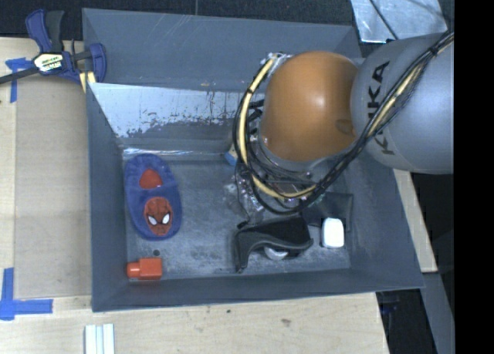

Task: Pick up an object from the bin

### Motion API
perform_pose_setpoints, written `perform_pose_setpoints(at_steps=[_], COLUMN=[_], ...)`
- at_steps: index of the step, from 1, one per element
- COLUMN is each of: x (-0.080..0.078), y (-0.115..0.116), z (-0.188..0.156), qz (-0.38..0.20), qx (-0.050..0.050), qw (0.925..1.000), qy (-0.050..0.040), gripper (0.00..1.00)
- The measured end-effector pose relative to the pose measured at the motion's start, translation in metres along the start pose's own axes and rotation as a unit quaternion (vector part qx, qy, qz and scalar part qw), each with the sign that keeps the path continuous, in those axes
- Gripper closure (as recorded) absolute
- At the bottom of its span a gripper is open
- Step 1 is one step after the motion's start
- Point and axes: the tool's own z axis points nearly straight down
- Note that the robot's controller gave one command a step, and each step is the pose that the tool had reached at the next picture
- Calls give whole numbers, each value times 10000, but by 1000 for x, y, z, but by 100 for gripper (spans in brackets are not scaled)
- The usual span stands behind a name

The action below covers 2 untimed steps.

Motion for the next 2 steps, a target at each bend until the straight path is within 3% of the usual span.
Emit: perform_pose_setpoints(at_steps=[1,2], x=[-17,-17], y=[-27,-27], z=[27,26], qz=[-380,-376], qx=[1,2], qw=[9993,9993], qy=[-13,-16], gripper=[100,0])
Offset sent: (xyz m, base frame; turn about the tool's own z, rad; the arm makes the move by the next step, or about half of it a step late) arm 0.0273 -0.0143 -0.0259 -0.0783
